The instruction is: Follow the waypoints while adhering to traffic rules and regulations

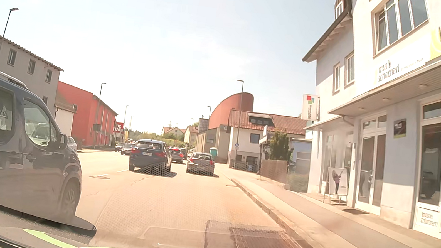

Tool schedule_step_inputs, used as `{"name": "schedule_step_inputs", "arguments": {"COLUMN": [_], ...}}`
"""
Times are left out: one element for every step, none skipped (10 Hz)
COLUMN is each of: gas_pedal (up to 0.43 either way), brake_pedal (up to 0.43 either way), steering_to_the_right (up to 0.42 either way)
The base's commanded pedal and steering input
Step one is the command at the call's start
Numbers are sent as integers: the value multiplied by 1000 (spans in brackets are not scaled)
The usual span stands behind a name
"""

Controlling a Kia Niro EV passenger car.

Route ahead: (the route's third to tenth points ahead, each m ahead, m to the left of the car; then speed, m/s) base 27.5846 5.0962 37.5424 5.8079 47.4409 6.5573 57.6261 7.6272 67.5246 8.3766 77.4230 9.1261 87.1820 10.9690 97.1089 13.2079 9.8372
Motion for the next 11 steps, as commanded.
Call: {"name": "schedule_step_inputs", "arguments": {"gas_pedal": [169,177,177,177,177,177,177,177,177,177,177], "brake_pedal": [0,0,0,0,0,0,0,0,0,0,0], "steering_to_the_right": [-16,-16,-16,-14,-12,-12,-13,-15,-15,-15,-15]}}
